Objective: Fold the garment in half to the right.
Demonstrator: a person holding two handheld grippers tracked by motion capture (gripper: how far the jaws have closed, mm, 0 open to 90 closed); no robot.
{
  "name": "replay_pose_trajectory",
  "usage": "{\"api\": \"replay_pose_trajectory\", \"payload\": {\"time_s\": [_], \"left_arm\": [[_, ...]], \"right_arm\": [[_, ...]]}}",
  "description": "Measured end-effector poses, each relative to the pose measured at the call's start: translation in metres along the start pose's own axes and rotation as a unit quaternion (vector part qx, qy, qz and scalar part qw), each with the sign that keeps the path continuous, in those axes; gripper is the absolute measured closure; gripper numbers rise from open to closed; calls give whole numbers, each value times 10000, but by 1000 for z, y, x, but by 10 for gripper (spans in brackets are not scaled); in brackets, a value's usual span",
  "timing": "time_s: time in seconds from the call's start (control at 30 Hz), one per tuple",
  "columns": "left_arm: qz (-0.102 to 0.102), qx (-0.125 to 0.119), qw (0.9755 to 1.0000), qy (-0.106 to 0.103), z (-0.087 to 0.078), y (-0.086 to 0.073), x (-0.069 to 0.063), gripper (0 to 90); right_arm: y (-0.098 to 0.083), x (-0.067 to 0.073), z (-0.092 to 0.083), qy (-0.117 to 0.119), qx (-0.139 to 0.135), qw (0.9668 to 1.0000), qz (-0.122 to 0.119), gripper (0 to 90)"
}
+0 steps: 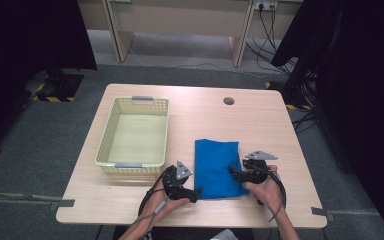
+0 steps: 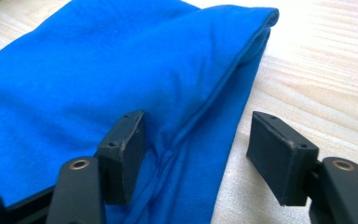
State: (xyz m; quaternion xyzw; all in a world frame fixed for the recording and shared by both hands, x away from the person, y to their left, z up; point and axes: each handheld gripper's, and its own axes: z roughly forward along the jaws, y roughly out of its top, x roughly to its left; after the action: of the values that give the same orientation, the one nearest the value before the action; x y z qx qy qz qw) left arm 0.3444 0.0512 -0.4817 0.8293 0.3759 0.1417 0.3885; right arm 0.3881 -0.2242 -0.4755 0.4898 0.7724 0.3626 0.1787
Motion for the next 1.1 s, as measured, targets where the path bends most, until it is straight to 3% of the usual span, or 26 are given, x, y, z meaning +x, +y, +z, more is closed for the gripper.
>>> {"api": "replay_pose_trajectory", "payload": {"time_s": [0.27, 0.73, 1.1], "left_arm": [[-40, -102, 9999, -74, -6, -1, 0, 87], [-68, -190, 9996, -177, -18, -9, -3, 82], [-192, -123, 9996, -179, -34, -30, 4, 79]], "right_arm": [[2, -5, -9, 2, -150, 9998, 92, 244], [-8, -13, -27, 93, -240, 9995, 158, 218], [-24, -15, -42, 80, -208, 9997, 122, 154]]}}
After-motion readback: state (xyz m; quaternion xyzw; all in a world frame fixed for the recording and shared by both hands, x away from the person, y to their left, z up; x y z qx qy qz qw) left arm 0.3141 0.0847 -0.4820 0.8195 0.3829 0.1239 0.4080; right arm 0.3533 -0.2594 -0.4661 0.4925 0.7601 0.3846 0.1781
